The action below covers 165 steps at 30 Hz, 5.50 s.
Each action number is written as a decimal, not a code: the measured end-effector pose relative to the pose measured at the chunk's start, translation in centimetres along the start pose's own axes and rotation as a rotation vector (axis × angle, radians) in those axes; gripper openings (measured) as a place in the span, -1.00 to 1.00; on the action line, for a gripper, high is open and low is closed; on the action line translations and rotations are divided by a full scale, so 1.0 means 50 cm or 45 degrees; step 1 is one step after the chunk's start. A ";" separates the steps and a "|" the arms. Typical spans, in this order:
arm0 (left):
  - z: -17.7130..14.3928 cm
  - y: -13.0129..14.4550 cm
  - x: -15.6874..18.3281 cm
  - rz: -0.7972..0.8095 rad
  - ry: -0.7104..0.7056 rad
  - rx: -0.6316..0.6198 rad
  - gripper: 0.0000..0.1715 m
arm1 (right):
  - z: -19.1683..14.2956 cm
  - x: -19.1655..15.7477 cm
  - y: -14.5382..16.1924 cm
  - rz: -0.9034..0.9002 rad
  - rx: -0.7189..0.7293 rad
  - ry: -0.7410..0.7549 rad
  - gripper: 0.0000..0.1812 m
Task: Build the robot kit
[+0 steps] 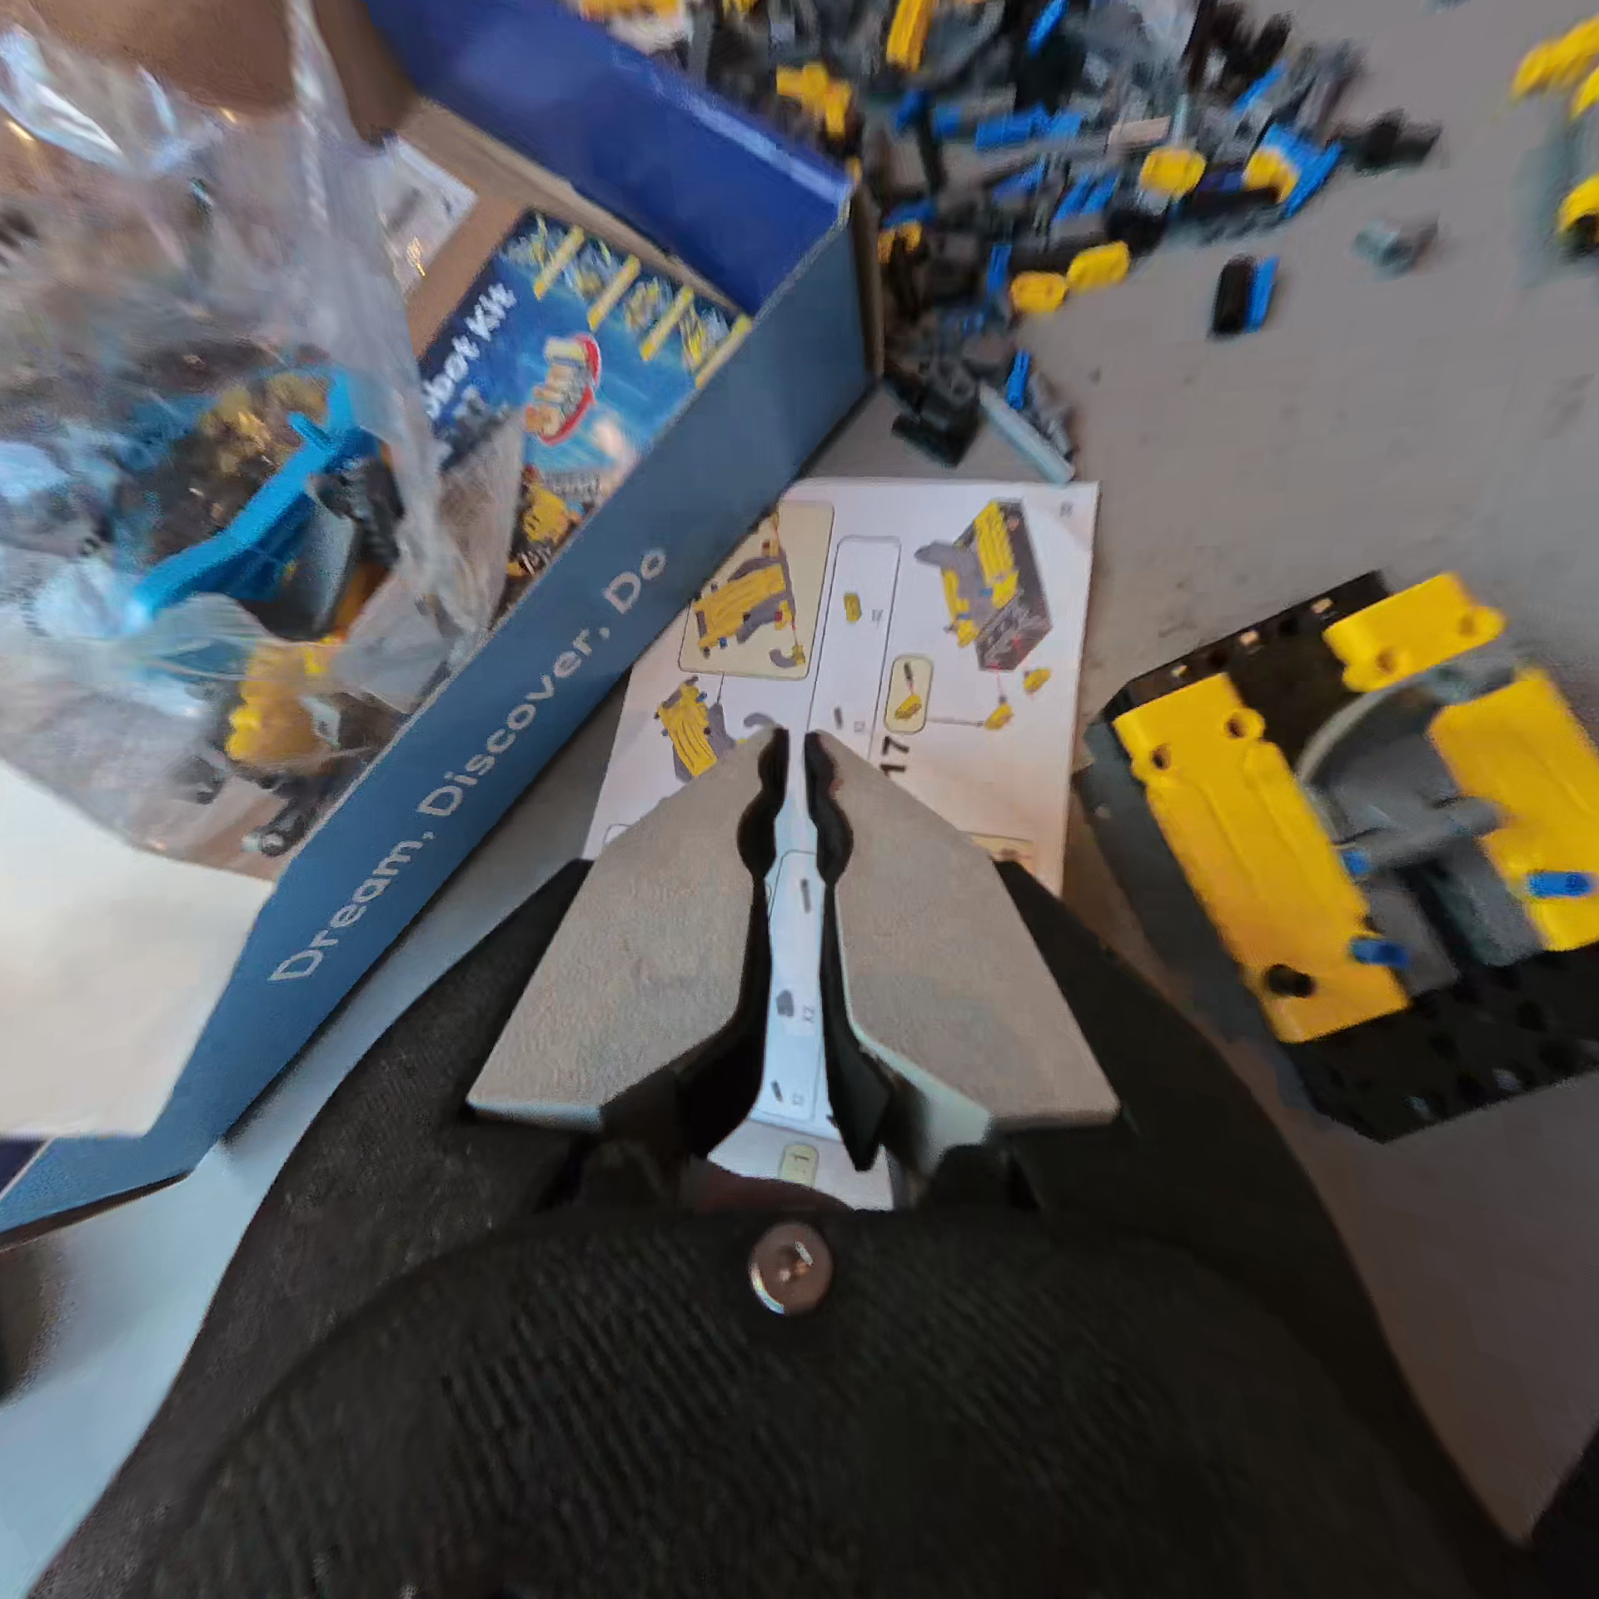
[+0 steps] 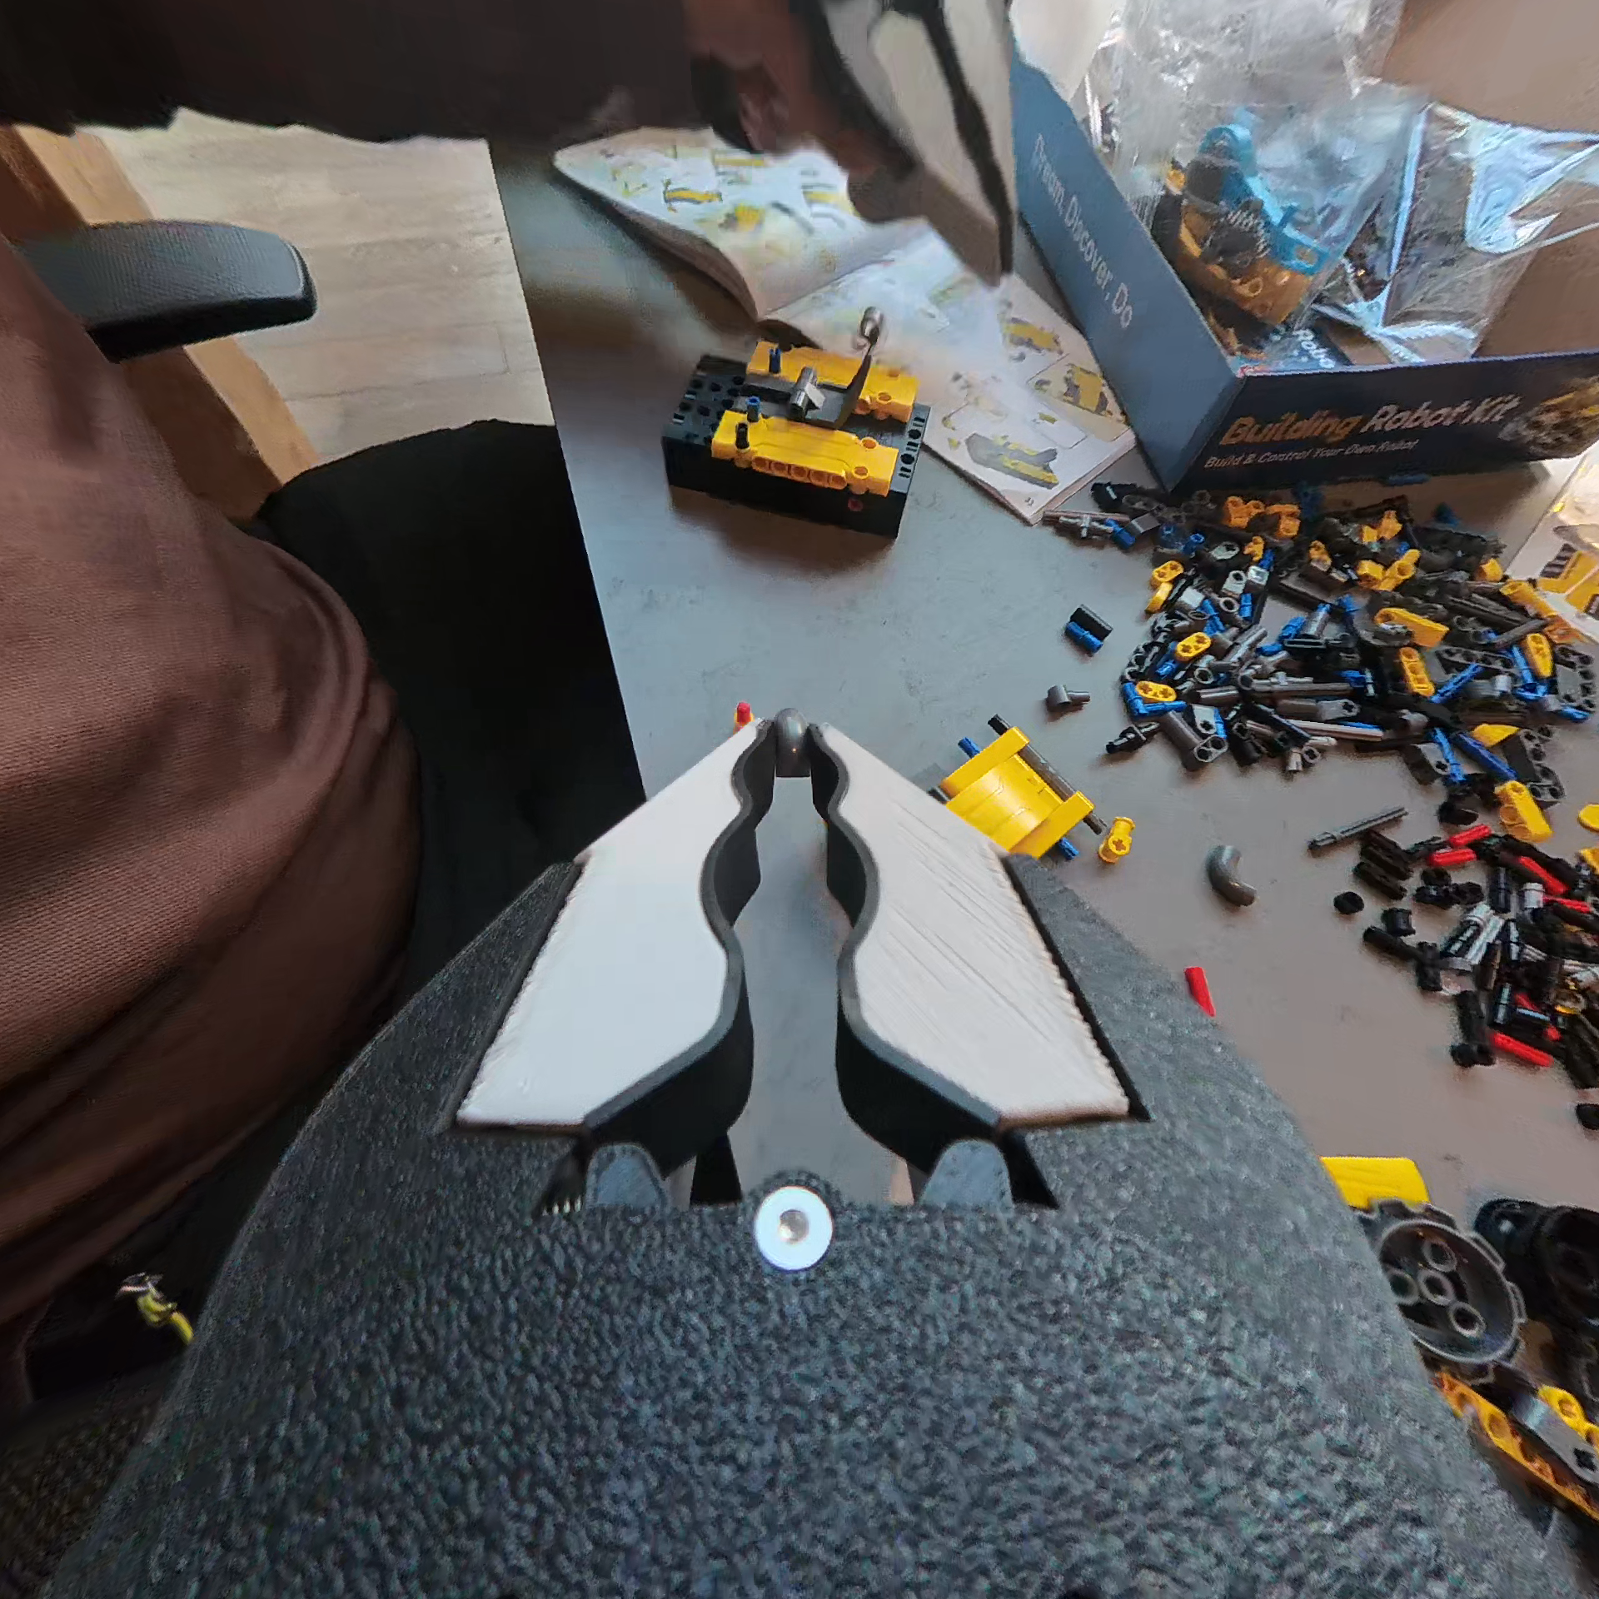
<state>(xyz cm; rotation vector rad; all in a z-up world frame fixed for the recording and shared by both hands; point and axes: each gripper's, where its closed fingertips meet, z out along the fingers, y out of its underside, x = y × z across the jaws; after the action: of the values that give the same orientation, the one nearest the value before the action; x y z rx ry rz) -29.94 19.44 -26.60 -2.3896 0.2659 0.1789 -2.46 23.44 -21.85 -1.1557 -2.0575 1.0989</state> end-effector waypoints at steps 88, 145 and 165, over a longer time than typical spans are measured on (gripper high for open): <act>0.003 -0.055 0.478 -0.009 0.344 0.259 -0.85 | 0.155 -0.047 0.069 -0.626 -0.992 -0.445 -0.92; -0.021 -0.042 0.506 0.068 0.492 0.312 -0.95 | 0.168 -0.102 0.053 -0.015 -0.244 -0.258 -0.92; -0.014 -0.051 0.514 0.117 0.487 0.288 -0.95 | 0.166 -0.097 0.086 -0.335 -0.641 -0.300 -0.92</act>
<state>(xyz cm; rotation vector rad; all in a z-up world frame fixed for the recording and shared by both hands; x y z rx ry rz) -4.37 17.18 -29.62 -2.1727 0.5443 -0.2581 -4.43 17.26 -30.17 -0.9629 -2.6811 0.6295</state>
